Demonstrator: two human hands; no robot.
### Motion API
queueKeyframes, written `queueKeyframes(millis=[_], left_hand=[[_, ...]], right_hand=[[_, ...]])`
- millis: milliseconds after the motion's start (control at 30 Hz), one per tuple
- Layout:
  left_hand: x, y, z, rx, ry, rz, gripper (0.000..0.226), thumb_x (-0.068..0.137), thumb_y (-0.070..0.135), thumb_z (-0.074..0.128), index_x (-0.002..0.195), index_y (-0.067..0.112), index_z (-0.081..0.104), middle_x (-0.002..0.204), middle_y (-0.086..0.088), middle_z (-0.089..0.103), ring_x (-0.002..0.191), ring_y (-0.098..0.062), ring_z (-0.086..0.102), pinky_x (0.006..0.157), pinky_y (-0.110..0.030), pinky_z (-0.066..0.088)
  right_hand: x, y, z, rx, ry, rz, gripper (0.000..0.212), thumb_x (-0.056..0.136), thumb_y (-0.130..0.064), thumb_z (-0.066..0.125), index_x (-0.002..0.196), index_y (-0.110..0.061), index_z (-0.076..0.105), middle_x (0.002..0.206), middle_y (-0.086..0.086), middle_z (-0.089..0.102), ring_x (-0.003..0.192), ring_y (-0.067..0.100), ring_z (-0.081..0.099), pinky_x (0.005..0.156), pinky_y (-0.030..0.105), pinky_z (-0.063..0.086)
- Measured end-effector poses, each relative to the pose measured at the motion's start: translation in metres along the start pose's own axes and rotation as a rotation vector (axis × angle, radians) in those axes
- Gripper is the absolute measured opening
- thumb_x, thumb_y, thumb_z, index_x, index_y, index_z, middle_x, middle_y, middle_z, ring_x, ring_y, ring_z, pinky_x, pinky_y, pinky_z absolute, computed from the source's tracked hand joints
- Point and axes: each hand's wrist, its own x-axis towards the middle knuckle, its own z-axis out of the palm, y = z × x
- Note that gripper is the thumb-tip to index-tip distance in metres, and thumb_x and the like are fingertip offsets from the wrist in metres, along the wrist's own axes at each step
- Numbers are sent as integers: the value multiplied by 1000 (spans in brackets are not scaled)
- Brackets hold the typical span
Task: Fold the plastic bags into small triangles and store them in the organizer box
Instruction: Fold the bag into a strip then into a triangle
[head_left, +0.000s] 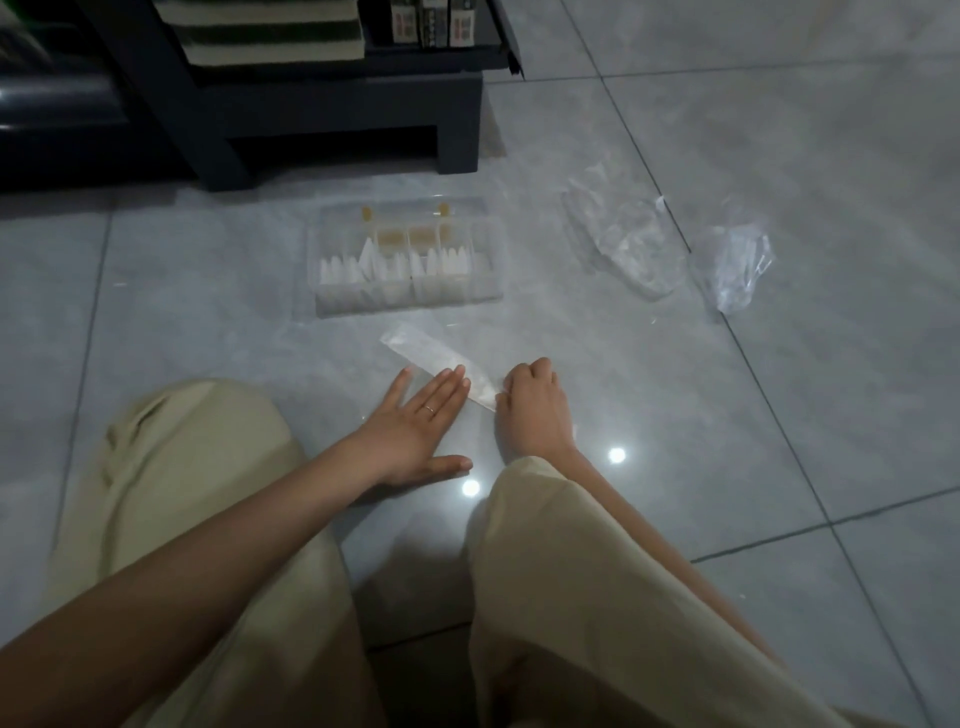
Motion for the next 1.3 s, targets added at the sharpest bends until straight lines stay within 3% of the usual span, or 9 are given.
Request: queueKeyframes(millis=[167, 333, 467, 567, 800, 933, 1067, 1200, 1300], left_hand=[[-1, 0, 1, 10, -3, 7, 96, 70, 78, -4, 138, 17, -34, 145, 1, -39, 135, -9, -34, 112, -42, -24], [4, -2, 5, 46, -22, -3, 93, 69, 78, -7, 136, 19, -35, 149, 1, -37, 135, -9, -34, 111, -41, -24], [5, -1, 4, 100, -91, -10, 91, 91, 72, 18, 142, 15, -32, 146, 1, -38, 142, -13, -29, 114, -45, -20], [2, -1, 1, 110, -102, -3, 90, 93, 68, 21, 145, 14, -29, 149, 0, -37, 137, -10, -33, 113, -44, -21], [-10, -6, -6, 112, -109, -24, 89, 96, 60, 32, 149, 13, -22, 156, -5, -30, 144, -16, -26, 115, -44, -17], [-14, -9, -12, 92, -118, -72, 85, 97, 56, 36, 152, 13, -13, 157, -7, -28, 145, -17, -25, 115, -42, -17], [-15, -9, -14, 75, -89, -51, 80, 98, 51, 39, 153, 13, -5, 157, -6, -28, 144, -15, -26, 114, -40, -17], [-11, -2, -12, 99, -43, 105, 82, 98, 56, 34, 151, 21, -19, 152, 1, -35, 138, -10, -32, 111, -37, -22], [-12, 0, -6, 170, -81, 184, 80, 97, 61, 23, 147, 21, -26, 148, 2, -36, 138, -9, -30, 113, -38, -21]], right_hand=[[-11, -19, 7, 28, 8, 39, 21, 99, -14, 41, 115, -8, 53, 116, 9, 49, 100, 26, 54, 80, 33, 43], [-17, -25, -6, 148, -79, 103, 9, 95, -12, 48, 103, -15, 45, 97, 4, 60, 81, 26, 60, 67, 34, 43], [-17, -26, -12, 109, -190, 184, 25, 90, -9, 54, 114, -11, 47, 108, 8, 61, 100, 27, 60, 73, 30, 39], [-20, -29, -11, 41, -228, 207, 34, 89, -18, 56, 121, -8, 49, 122, 10, 50, 112, 27, 52, 82, 32, 40], [-30, -33, -6, -8, -216, 191, 48, 92, -43, 57, 125, -14, 40, 121, 4, 46, 102, 26, 59, 71, 34, 43], [-38, -27, -6, 27, -236, 157, 61, 89, -56, 56, 132, -17, 38, 126, 2, 43, 110, 23, 54, 83, 35, 44], [-45, -17, -13, 38, -353, 209, 70, 82, -48, 70, 134, -16, 36, 128, 3, 41, 117, 23, 49, 90, 33, 41], [-49, -12, -16, 33, -411, 243, 63, 84, -41, 70, 131, -12, 40, 128, 5, 44, 119, 24, 50, 90, 34, 41], [-49, -12, -14, -11, -417, 244, 51, 91, -33, 64, 130, -9, 43, 126, 5, 43, 115, 24, 52, 81, 31, 39]])
